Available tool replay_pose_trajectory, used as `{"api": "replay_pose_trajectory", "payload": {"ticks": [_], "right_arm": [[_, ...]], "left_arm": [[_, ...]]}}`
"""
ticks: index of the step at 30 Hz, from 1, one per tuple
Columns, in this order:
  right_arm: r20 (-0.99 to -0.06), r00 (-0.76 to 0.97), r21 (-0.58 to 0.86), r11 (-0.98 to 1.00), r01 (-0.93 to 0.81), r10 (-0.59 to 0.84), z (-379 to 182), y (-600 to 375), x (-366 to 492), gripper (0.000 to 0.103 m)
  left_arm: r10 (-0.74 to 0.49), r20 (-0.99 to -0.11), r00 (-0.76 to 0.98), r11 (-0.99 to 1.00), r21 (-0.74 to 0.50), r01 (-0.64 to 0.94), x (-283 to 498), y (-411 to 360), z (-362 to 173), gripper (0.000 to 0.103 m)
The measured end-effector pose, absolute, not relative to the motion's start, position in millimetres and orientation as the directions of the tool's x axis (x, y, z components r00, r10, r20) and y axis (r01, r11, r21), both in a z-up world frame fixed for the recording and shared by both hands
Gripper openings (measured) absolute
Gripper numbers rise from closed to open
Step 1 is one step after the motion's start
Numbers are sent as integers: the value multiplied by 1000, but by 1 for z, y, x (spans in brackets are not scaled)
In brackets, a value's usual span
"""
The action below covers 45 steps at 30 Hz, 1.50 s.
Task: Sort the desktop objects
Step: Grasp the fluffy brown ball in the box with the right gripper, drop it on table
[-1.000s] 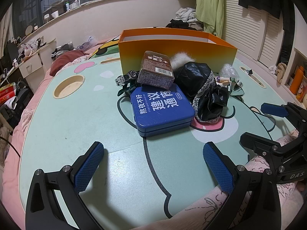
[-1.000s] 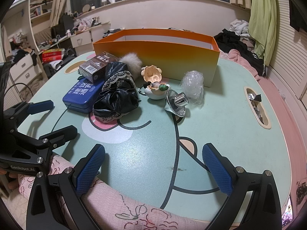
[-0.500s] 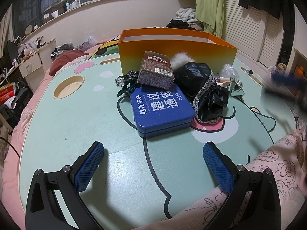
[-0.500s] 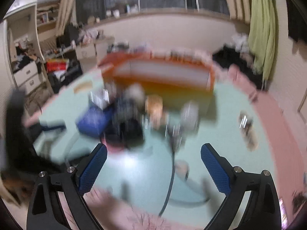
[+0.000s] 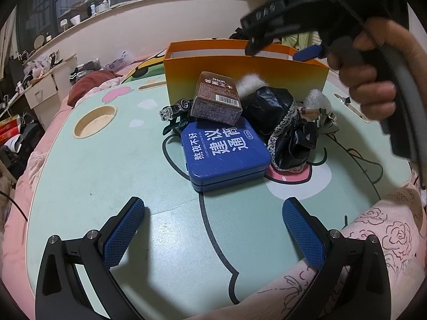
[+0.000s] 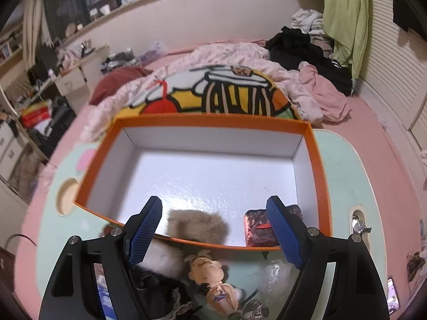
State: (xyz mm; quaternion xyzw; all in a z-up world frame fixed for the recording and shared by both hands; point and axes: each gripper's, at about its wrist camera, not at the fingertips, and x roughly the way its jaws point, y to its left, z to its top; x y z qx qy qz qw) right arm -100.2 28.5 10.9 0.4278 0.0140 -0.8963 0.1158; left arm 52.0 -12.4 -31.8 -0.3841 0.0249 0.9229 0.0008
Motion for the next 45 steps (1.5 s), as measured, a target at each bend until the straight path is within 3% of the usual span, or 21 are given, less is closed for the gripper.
{"api": "replay_pose_trajectory", "payload": {"ticks": [10, 14, 16, 18, 20, 23, 28, 33, 38, 42, 45], "right_arm": [[-762, -623, 41, -974, 222, -174, 6, 30, -100, 81], [-799, -566, 71, -966, 250, -205, 7, 31, -109, 81], [-840, -460, 158, -940, 301, -289, 10, 29, -121, 71], [-892, -233, 306, -896, 322, -388, 6, 27, -143, 42], [-916, -92, 352, -892, 283, -390, 2, 25, -162, 40], [-974, -14, 212, -925, 314, -227, -3, 14, -179, 40], [-976, 122, 207, -933, 296, -178, -34, 3, -188, 41], [-987, 27, 159, -930, 332, -159, -21, -3, -182, 39], [-967, -105, 190, -932, 308, -232, 11, 14, -178, 38], [-881, -287, 266, -895, 359, -377, 73, 46, -134, 38], [-806, -376, 286, -857, 429, -457, 89, 67, -77, 38]], "left_arm": [[-18, -708, -706, -999, 46, -21, 53, -15, -29, 103], [-17, -708, -706, -999, 45, -21, 53, -15, -28, 103], [-18, -708, -706, -999, 46, -21, 53, -15, -28, 103], [-18, -708, -706, -999, 46, -20, 53, -15, -28, 103], [-17, -708, -706, -999, 45, -21, 53, -16, -27, 103], [-17, -706, -708, -999, 45, -21, 54, -16, -26, 103], [-17, -708, -706, -999, 46, -21, 54, -17, -26, 103], [-16, -706, -708, -999, 46, -24, 54, -17, -23, 103], [-15, -706, -708, -999, 46, -25, 54, -17, -23, 103], [-15, -706, -708, -999, 46, -25, 54, -17, -22, 103], [-15, -706, -708, -999, 46, -24, 55, -17, -22, 103]]}}
